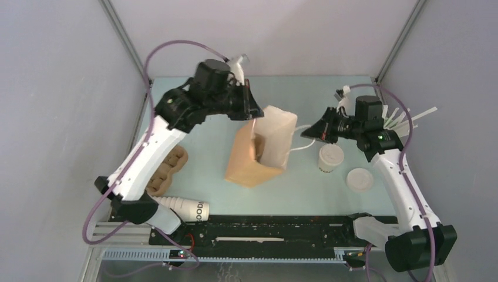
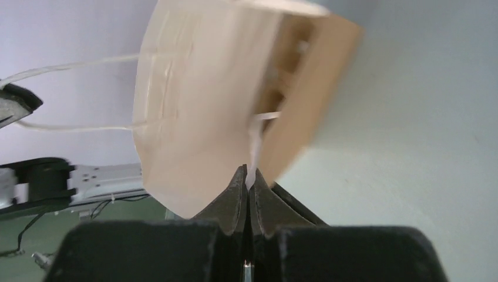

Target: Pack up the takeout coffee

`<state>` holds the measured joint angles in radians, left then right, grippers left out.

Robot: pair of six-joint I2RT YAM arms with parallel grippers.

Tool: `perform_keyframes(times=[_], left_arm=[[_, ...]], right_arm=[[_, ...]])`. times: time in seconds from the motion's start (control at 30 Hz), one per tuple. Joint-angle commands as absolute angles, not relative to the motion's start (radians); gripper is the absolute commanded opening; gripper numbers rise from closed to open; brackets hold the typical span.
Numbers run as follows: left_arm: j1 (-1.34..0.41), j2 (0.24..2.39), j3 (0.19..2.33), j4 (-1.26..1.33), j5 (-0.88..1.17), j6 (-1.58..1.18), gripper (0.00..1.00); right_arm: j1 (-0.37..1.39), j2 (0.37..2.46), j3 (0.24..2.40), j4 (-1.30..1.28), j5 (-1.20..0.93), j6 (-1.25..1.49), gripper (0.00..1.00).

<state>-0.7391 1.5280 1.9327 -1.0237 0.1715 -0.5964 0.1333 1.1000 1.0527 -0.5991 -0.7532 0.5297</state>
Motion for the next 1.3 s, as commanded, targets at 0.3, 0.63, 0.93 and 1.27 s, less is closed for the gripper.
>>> perform_keyframes(times=[0.3,0.63,0.93,1.27], left_arm=[[-0.74,1.164,1.667,-0.845,0.156,-0.598,0.0],[-0.742,1.033,1.312,-0.772,0.139,-0.603,0.0],[-0.753,1.07,1.357,-0.773,0.198,-0.548,0.01],[-0.869,1.094,1.367,-0.742,0.162,-0.377,0.0]], right_arm=[[0.246,1.186,1.322,-0.391,-0.859,0.716,0.0],[0.32,1.212,1.347,-0.381,-0.845,0.623,0.0],[0.311,1.252,1.348,-0.434,-0.846,0.511,0.03],[0.328,1.306,1.367,-0.053,-1.022,0.538,0.0]])
